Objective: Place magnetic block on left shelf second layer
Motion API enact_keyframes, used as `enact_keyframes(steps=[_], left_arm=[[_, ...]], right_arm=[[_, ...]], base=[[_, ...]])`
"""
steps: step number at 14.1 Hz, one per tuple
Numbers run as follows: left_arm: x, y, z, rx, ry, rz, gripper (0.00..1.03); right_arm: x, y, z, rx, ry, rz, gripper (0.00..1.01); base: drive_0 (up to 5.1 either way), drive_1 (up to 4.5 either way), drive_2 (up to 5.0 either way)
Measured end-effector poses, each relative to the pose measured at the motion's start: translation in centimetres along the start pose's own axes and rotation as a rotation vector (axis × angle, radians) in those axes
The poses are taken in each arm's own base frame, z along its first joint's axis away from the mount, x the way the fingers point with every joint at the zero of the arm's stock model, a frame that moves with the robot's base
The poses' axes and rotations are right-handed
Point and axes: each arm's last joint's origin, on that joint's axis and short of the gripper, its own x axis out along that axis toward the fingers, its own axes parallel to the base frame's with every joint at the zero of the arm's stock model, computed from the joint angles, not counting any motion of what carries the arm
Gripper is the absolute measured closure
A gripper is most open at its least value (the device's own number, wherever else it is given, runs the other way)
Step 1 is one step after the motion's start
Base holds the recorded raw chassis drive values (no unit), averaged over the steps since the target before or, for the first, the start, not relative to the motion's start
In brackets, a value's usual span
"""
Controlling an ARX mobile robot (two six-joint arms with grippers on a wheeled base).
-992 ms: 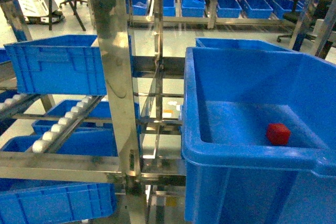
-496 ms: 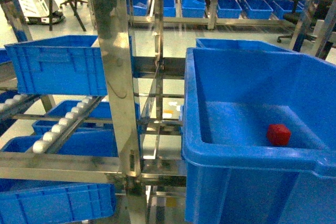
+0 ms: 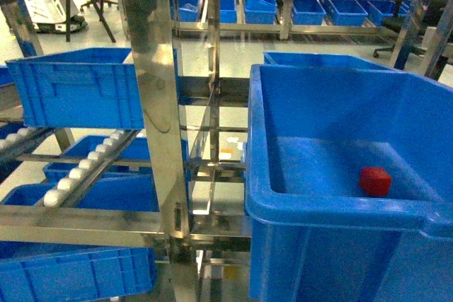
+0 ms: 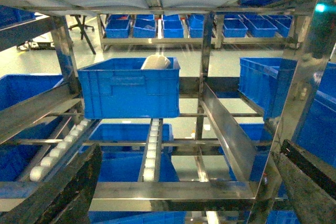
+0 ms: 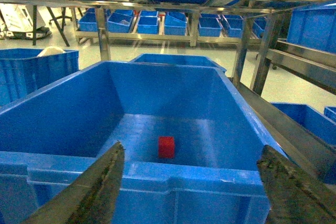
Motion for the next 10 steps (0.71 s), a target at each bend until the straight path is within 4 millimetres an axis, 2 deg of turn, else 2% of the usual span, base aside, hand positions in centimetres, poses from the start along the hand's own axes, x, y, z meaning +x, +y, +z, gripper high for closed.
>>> enact_keyframes(steps=[2,3,4,10], left_arm=[[0.00,0.00,0.00,0.000,0.000,0.000,0.05],[0.00,0.00,0.00,0.000,0.000,0.000,0.05],[0.00,0.00,0.00,0.000,0.000,0.000,0.05],[0.00,0.00,0.00,0.000,0.000,0.000,0.05]], right_arm=[[0.00,0.00,0.00,0.000,0.000,0.000,0.06],[0.00,0.00,0.00,0.001,0.000,0.000,0.01],[0.00,0.00,0.00,0.000,0.000,0.000,0.04],[0.00,0.00,0.00,0.000,0.000,0.000,0.03]], base=[[0.0,0.00,0.0],[0.0,0.00,0.0],[0.0,0.00,0.0],[0.0,0.00,0.0]])
